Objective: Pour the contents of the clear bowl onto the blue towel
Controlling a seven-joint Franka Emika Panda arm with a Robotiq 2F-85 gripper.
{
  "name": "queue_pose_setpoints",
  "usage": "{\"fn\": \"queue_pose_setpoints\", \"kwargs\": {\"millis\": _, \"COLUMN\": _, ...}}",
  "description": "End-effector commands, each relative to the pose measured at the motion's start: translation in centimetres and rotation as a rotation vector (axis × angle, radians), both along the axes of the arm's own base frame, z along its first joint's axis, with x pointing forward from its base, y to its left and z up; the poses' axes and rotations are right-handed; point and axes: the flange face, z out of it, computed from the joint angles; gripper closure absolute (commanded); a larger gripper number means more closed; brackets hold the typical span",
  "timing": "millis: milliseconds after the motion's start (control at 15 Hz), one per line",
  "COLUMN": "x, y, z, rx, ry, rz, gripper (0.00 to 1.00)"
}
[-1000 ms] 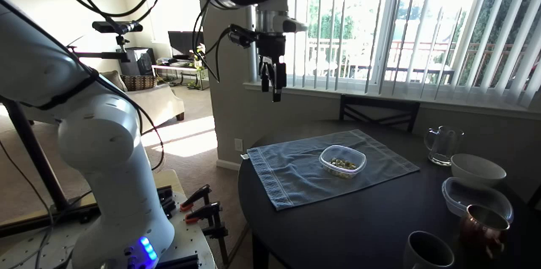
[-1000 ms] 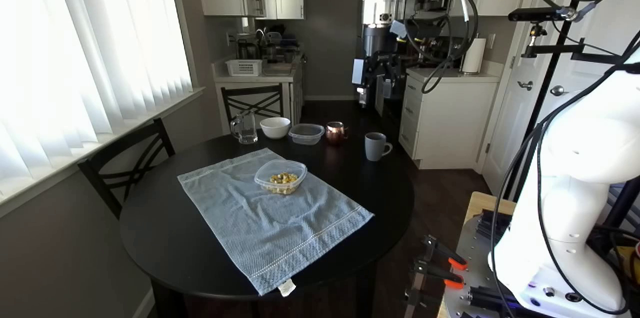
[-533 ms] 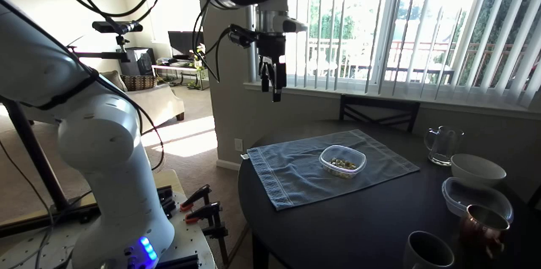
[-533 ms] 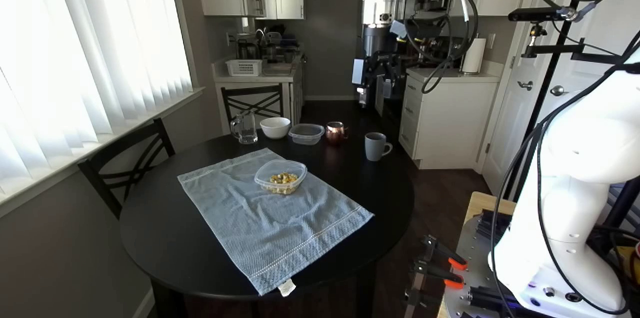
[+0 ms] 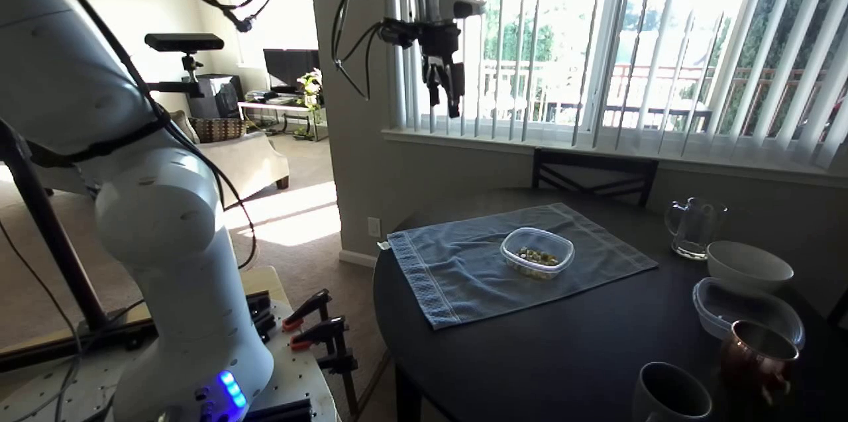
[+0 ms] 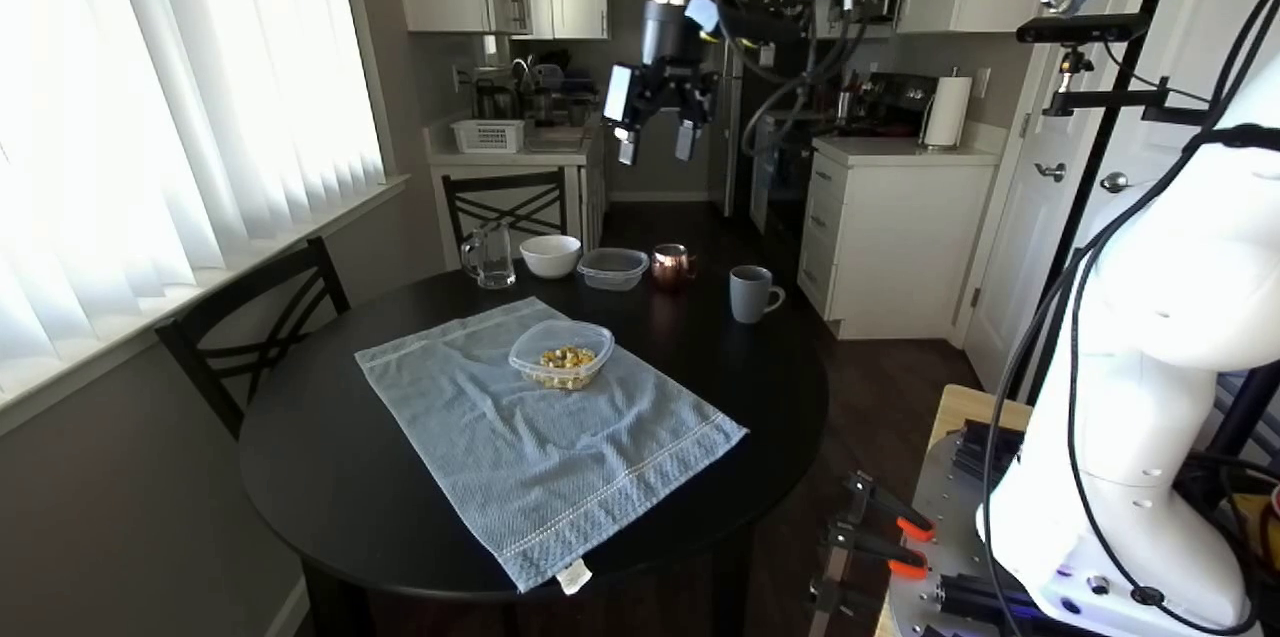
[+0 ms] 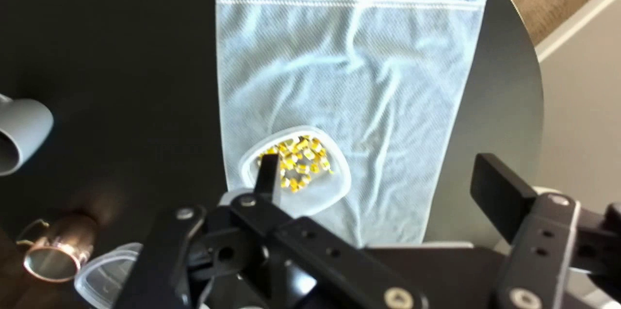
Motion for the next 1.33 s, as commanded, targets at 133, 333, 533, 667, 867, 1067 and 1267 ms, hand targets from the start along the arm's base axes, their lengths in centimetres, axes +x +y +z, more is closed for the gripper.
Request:
{"fn": "queue_pose_setpoints", "kwargs": {"millis": 133, "x": 10.1, "y": 6.2, "z": -1.6, "rx": 0.01, "ry": 0.023, "rz": -0.121, "gripper": 0.0}}
{"fn": "queue_pose_setpoints", "kwargs": {"millis": 333, "x": 13.4, "y": 8.9, "z": -7.8, "rx": -0.046, "ry": 0.112, "rz": -0.188, "gripper": 0.0}}
{"fn": "queue_pose_setpoints", "kwargs": {"millis": 533, "x": 15.7, "y": 11.5, "z": -15.0, "rx": -0.144, "ry": 0.188, "rz": -0.229, "gripper": 0.0}}
{"fn": "queue_pose_setpoints", "kwargs": {"millis": 667, "x": 16.5, "y": 12.8, "z": -18.5, "rx": -0.22, "ry": 0.216, "rz": -0.232, "gripper": 0.0}}
{"fn": "queue_pose_setpoints", "kwargs": {"millis": 867, "x": 17.8, "y": 12.7, "z": -21.3, "rx": -0.286, "ry": 0.248, "rz": -0.241, "gripper": 0.0}}
{"fn": "queue_pose_setpoints", "kwargs": {"millis": 1067, "x": 17.8, "y": 12.8, "z": -22.3, "rx": -0.266, "ry": 0.256, "rz": -0.23, "gripper": 0.0}}
{"fn": "queue_pose_setpoints", "kwargs": {"millis": 1267, "x": 18.5, "y": 12.2, "z": -22.2, "rx": -0.271, "ry": 0.255, "rz": -0.244, "gripper": 0.0}}
